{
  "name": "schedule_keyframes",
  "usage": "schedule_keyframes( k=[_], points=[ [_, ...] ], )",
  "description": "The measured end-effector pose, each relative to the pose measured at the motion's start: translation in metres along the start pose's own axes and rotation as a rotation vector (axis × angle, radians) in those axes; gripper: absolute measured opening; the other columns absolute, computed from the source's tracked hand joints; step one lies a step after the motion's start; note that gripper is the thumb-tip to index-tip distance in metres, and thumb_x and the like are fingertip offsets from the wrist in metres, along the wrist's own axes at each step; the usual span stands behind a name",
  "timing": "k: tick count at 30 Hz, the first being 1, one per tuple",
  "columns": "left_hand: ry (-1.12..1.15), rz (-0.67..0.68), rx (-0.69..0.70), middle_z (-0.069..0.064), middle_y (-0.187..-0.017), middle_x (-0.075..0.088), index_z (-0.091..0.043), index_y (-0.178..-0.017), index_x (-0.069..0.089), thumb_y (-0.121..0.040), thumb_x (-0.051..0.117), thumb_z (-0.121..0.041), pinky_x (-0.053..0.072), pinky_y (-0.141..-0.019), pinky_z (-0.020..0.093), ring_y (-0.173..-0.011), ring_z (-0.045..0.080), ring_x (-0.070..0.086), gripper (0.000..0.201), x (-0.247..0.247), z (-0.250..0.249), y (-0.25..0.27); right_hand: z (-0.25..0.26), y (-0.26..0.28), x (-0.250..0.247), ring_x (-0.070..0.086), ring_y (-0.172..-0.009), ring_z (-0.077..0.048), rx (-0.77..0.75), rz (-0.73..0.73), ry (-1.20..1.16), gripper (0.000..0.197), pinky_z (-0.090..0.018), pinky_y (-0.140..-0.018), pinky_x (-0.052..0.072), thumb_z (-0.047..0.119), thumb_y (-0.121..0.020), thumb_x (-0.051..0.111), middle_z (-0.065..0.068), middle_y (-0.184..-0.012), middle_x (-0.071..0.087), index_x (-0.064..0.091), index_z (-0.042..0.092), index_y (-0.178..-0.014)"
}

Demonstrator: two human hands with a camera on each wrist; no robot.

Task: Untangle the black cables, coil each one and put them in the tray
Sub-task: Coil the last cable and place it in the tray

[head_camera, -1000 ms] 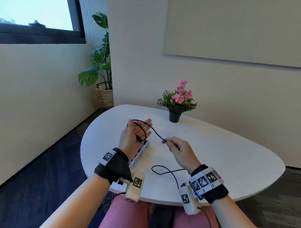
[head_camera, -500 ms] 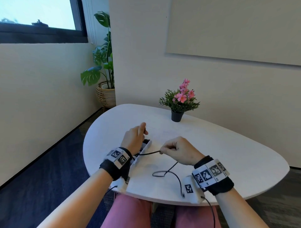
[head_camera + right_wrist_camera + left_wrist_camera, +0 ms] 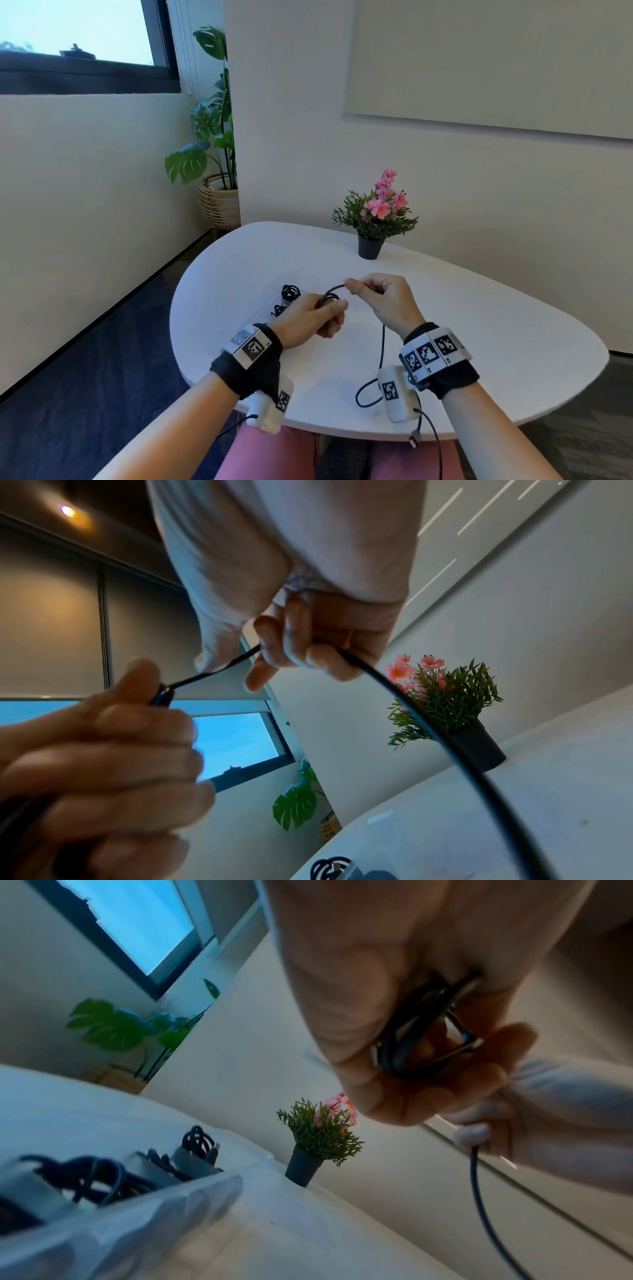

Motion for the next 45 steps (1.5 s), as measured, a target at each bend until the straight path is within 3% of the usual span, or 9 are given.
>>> schedule_keyframes(
  k=[5,11,13,16,19,24,30,37,45],
  points=[
    [0.54,-0.361,0.016,0.012,-0.114,0.067,-0.004,-0.094,0.056,-0.102,0.033,-0.032,0.05,-0.09,0.042,-0.105,0.023,0.064,0.037,-0.014,0.008,-0.009,-0.02,0.008,0.005,0.043,-0.046,0.001,0.036,0.107,0.131,0.021,-0.015,-0.054,0.031,0.022,-0.095,0.053,0.017,-0.047,0.05,0.067,0.016,-0.081],
    [0.87,-0.376,0.017,0.01,-0.136,0.054,-0.005,-0.113,0.056,-0.101,0.015,-0.044,0.036,-0.104,0.041,-0.13,0.024,0.046,0.058,-0.021,0.009,-0.012,-0.037,0.034,0.035,0.041,-0.053,-0.014,0.074,0.307,0.153,0.022,-0.027,-0.053,0.038,0.03,-0.099,0.041,0.003,-0.063,0.042,0.061,0.028,-0.09],
    [0.85,-0.374,0.01,0.009,-0.133,0.057,0.0,-0.125,0.053,-0.101,0.011,-0.047,0.041,-0.099,0.037,-0.125,0.021,0.052,0.067,-0.02,0.009,-0.015,-0.04,0.04,0.046,0.04,-0.053,-0.017,0.117,0.377,0.149,0.021,-0.027,-0.05,0.04,0.033,-0.099,0.039,0.003,-0.063,0.042,0.06,0.031,-0.096],
    [1.03,-0.482,0.025,0.008,-0.085,0.066,-0.008,-0.088,0.057,-0.101,0.024,-0.045,0.052,-0.075,0.039,-0.079,0.017,0.07,0.051,-0.023,0.004,-0.017,-0.041,0.05,0.057,0.041,-0.051,-0.012,0.135,0.466,0.161,0.021,-0.023,-0.05,0.042,0.033,-0.099,0.041,0.002,-0.063,0.044,0.06,0.026,-0.103],
    [1.048,-0.626,-0.005,-0.004,-0.057,0.048,-0.019,-0.078,0.043,-0.099,0.036,-0.045,0.036,-0.04,0.017,-0.039,0.006,0.04,0.034,-0.035,-0.002,-0.014,-0.039,0.056,0.062,0.043,-0.052,-0.002,0.066,0.509,0.212,0.023,-0.017,-0.054,0.04,0.029,-0.1,0.042,0.007,-0.062,0.046,0.062,0.018,-0.105],
    [0.164,-0.764,0.05,0.001,-0.067,0.06,-0.015,-0.091,0.057,-0.099,0.034,-0.046,0.031,-0.042,0.021,-0.044,0.01,0.041,0.039,-0.053,0.005,-0.012,-0.03,0.053,0.056,0.053,-0.068,0.001,-0.114,0.481,0.338,0.022,-0.013,-0.067,0.04,0.026,-0.097,0.05,0.008,-0.08,0.063,0.068,0.017,-0.104],
    [-0.769,-0.389,0.016,0.002,-0.062,0.065,-0.018,-0.068,0.063,-0.096,0.028,-0.052,0.038,-0.056,0.015,-0.051,0.005,0.054,0.056,-0.039,0.03,-0.008,-0.018,0.039,0.045,0.041,-0.061,0.002,-0.374,0.192,0.384,0.028,-0.011,-0.06,0.033,0.04,-0.091,0.046,0.014,-0.07,0.037,0.07,0.031,-0.102],
    [-0.622,0.097,-0.022,-0.008,-0.059,0.061,-0.013,-0.072,0.066,-0.081,0.066,-0.048,0.042,-0.06,0.018,-0.055,0.002,0.054,0.036,-0.033,0.029,0.008,-0.015,0.044,0.03,0.05,-0.066,-0.007,-0.262,0.191,0.251,0.021,-0.01,-0.063,0.037,0.016,-0.085,0.067,0.0,-0.073,0.046,0.074,0.032,-0.097],
    [-0.042,0.022,-0.051,0.003,-0.057,0.063,-0.007,-0.076,0.059,-0.098,0.046,-0.023,0.051,-0.051,0.025,-0.051,0.017,0.062,0.031,-0.045,0.012,0.02,-0.019,0.043,0.023,0.07,-0.082,-0.013,-0.054,0.177,0.005,0.055,-0.025,-0.075,0.056,0.007,-0.087,0.064,-0.001,-0.095,0.071,0.038,0.028,-0.131]
  ],
)
Point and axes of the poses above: each hand's wrist, its own y-axis away from the middle knuckle, its own x-axis out of the palm, z = x × y, the point moved 1 cm from there along -y, towards the middle knuckle
